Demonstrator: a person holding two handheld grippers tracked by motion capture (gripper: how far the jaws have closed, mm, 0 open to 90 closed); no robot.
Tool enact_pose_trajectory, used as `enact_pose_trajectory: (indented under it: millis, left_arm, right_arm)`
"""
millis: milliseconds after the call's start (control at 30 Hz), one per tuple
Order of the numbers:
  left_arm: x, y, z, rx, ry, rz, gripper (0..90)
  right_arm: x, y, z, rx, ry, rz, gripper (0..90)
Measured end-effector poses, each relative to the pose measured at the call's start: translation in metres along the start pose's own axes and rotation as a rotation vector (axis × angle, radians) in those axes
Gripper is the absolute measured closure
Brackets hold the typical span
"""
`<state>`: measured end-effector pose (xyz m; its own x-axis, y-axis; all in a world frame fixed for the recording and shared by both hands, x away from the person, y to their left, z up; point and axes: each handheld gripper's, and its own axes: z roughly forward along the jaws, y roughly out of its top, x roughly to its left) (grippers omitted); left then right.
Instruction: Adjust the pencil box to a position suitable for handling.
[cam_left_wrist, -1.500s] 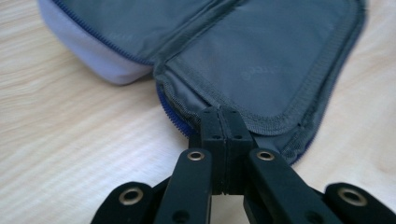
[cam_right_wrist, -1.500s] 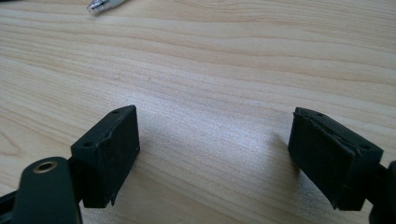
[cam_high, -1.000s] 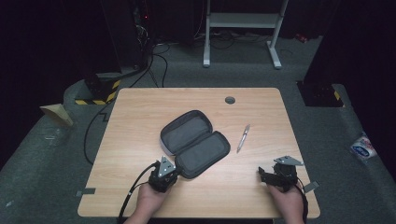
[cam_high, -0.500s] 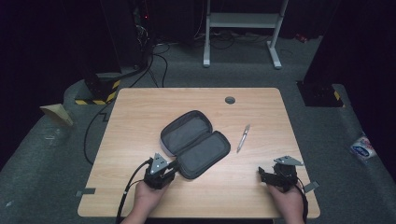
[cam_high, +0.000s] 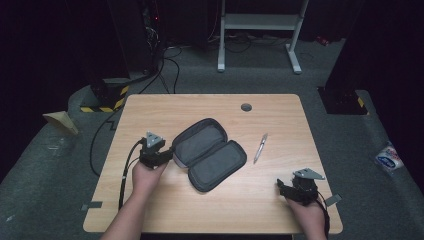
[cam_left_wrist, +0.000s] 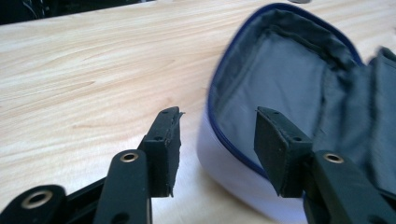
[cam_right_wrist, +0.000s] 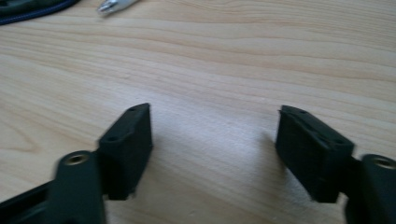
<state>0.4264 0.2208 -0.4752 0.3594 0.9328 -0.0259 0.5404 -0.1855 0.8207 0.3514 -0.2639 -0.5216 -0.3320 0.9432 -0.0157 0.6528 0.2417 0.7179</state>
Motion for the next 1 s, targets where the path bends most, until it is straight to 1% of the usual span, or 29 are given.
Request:
enact_pose_trajectory:
  millis: [33, 67, 133, 167, 200, 233, 267, 300, 333, 433, 467, 500, 533, 567, 600, 633, 667, 700, 733, 800, 833, 867, 933, 967, 1000]
  left_arm:
    - [0.002, 0.001, 0.005, 0.002, -0.005, -0.014, 50.8]
    - [0.004, 0.002, 0.010, 0.021, -0.011, -0.022, 50.7]
    - [0.004, 0.003, 0.018, 0.037, -0.014, -0.031, 51.0]
    - [0.004, 0.003, 0.021, 0.043, -0.014, -0.032, 53.7]
    - [0.004, 0.002, 0.023, 0.051, -0.021, -0.034, 60.0]
    - [0.004, 0.002, 0.025, 0.058, -0.020, -0.039, 63.8]
    - [0.004, 0.001, 0.026, 0.064, -0.017, -0.038, 68.7]
    - [0.004, 0.001, 0.026, 0.072, -0.012, -0.024, 73.8]
    - [0.004, 0.000, 0.025, 0.073, -0.004, -0.019, 77.3]
    - [0.004, -0.005, 0.017, 0.064, 0.011, 0.006, 83.0]
    - [0.004, -0.008, 0.013, 0.060, 0.019, 0.010, 83.9]
    - [0.005, -0.011, 0.010, 0.059, 0.023, 0.013, 84.1]
    - [0.005, -0.015, 0.006, 0.059, 0.027, 0.019, 84.3]
    - [0.005, -0.019, 0.002, 0.061, 0.025, 0.019, 84.4]
    - [0.005, -0.019, 0.002, 0.061, 0.025, 0.019, 84.3]
    - [0.006, -0.024, -0.003, 0.059, 0.024, 0.024, 84.2]
    - [0.005, -0.032, -0.012, 0.055, 0.017, 0.020, 84.0]
    - [0.003, -0.036, -0.017, 0.048, 0.011, 0.021, 83.6]
    - [0.001, -0.040, -0.021, 0.044, 0.006, 0.026, 82.8]
    - [-0.004, -0.047, -0.029, 0.038, -0.006, 0.047, 81.1]
    - [-0.006, -0.051, -0.032, 0.033, -0.014, 0.051, 79.7]
    - [-0.007, -0.054, -0.036, 0.022, -0.028, 0.051, 78.1]
    - [-0.009, -0.059, -0.039, 0.010, -0.042, 0.051, 75.7]
    - [-0.010, -0.062, -0.040, 0.002, -0.049, 0.046, 75.6]
    - [-0.010, -0.065, -0.042, -0.008, -0.059, 0.030, 75.5]
  right_arm:
    - [0.003, 0.001, -0.001, 0.009, 0.009, 0.003, 30.1]
    - [0.006, 0.002, -0.002, 0.003, 0.027, 0.002, 30.4]
    - [0.017, 0.004, -0.005, -0.030, 0.061, -0.014, 31.9]
    - [0.023, 0.005, -0.006, -0.041, 0.076, -0.025, 32.6]
    - [0.029, 0.007, -0.007, -0.049, 0.092, -0.039, 33.2]
    - [0.036, 0.008, -0.007, -0.055, 0.108, -0.052, 33.5]
    - [0.042, 0.009, -0.007, -0.056, 0.124, -0.074, 33.7]
    - [0.047, 0.009, -0.007, -0.054, 0.136, -0.085, 33.9]
    - [0.053, 0.009, -0.007, -0.055, 0.152, -0.101, 34.1]
    - [0.062, 0.007, -0.006, -0.048, 0.178, -0.120, 34.3]
    - [0.063, 0.006, -0.004, -0.036, 0.189, -0.116, 34.1]
    - [0.064, 0.005, -0.002, -0.025, 0.193, -0.119, 34.1]
    - [0.066, 0.005, -0.001, -0.016, 0.185, -0.119, 34.2]
    - [0.066, 0.005, -0.001, -0.020, 0.183, -0.128, 34.3]
    - [0.067, 0.005, -0.002, -0.023, 0.183, -0.123, 34.5]
    - [0.067, 0.005, -0.002, -0.030, 0.188, -0.125, 34.8]
    - [0.068, 0.005, -0.003, -0.031, 0.190, -0.123, 35.3]
    - [0.069, 0.005, -0.003, -0.030, 0.190, -0.124, 35.6]
    - [0.070, 0.005, -0.003, -0.032, 0.190, -0.133, 35.9]
    - [0.072, 0.005, -0.004, -0.035, 0.199, -0.129, 36.2]
    - [0.074, 0.006, -0.004, -0.040, 0.202, -0.133, 36.2]
    - [0.077, 0.007, -0.005, -0.043, 0.207, -0.132, 36.4]
    - [0.085, 0.009, -0.006, -0.048, 0.228, -0.143, 38.0]
    - [0.089, 0.010, -0.005, -0.051, 0.240, -0.147, 38.3]
    - [0.095, 0.011, -0.005, -0.049, 0.250, -0.151, 38.5]
